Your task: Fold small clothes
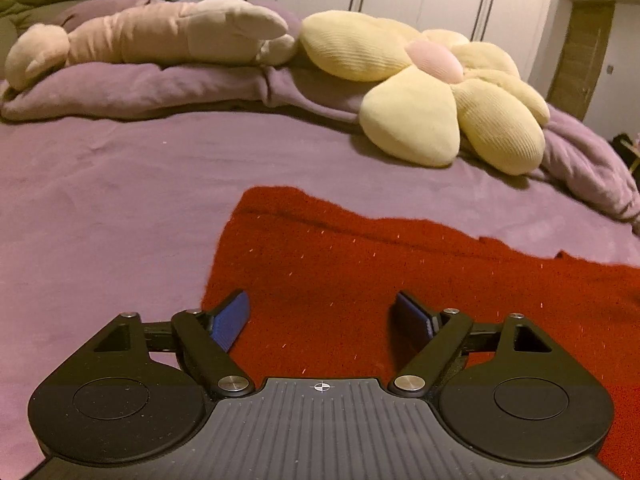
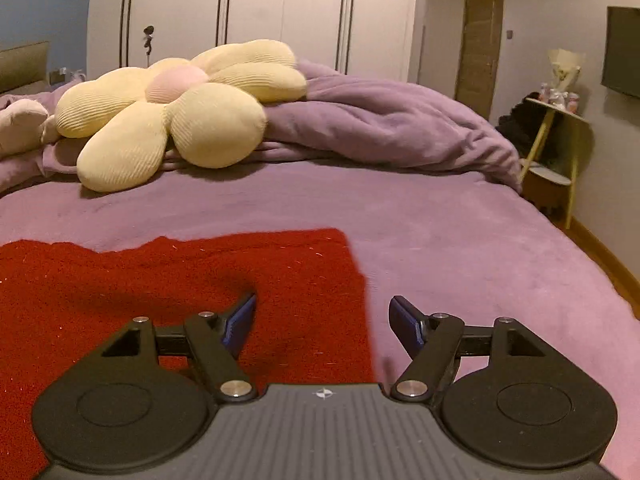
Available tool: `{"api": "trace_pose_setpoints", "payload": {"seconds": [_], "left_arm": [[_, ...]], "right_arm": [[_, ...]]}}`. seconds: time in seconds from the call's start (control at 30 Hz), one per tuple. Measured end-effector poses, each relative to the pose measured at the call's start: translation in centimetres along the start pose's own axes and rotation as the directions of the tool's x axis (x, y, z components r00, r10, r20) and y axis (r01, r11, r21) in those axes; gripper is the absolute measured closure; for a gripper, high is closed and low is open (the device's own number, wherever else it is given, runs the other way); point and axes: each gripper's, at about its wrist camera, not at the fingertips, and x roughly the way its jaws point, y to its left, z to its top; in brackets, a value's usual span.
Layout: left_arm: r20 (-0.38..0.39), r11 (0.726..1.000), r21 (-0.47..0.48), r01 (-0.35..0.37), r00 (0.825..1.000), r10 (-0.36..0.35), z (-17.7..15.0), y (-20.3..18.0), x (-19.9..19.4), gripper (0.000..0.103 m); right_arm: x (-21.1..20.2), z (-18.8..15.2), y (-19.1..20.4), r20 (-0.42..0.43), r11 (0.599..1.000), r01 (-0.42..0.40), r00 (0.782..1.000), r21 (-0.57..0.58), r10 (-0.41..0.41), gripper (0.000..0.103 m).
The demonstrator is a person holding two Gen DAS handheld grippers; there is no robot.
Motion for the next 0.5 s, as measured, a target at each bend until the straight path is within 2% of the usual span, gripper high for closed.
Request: {"api": "trace_pose_setpoints", "payload": {"seconds": [0.07, 0.23, 0.37, 0.4, 0.47, 0.5], "left_arm": [[-0.026, 1.0, 0.009, 0.006, 1.0, -0.006, -0.3, 0.3, -1.2, 0.011], [-0.067, 0.996, 0.005, 0.086, 0.994, -0.085, -2.3, 2.5, -5.1, 0.008], [-0.135, 0.995, 0.021, 0.102, 0.986, -0.099, -4.4, 3.6, -6.9, 0.008], [-0.138, 0.994, 0.021, 0.108, 0.985, -0.104, -4.9, 3.9, -7.4, 0.007], [-0.157, 0.994, 0.014, 0.11, 0.982, -0.107, -5.5, 4.2, -8.4, 0.007], [-0.159, 0.994, 0.008, 0.11, 0.981, -0.107, -5.6, 4.4, -8.8, 0.007]], "right_arm": [[-1.8, -0.3, 0.3, 0.005, 0.998, 0.03, 1.0, -0.047, -0.029, 0.032], [-8.0, -3.5, -2.8, -0.023, 0.992, -0.031, 0.999, 0.126, 0.034, 0.033], [-10.4, -6.3, -4.3, -0.075, 0.989, -0.018, 0.997, 0.148, 0.03, 0.035], [-10.8, -6.7, -4.7, -0.087, 0.985, -0.028, 0.995, 0.169, 0.043, 0.037], [-11.1, -7.1, -5.3, -0.116, 0.972, -0.065, 0.989, 0.225, 0.093, 0.051], [-11.3, -7.1, -5.4, -0.119, 0.968, -0.082, 0.987, 0.239, 0.112, 0.052]]}}
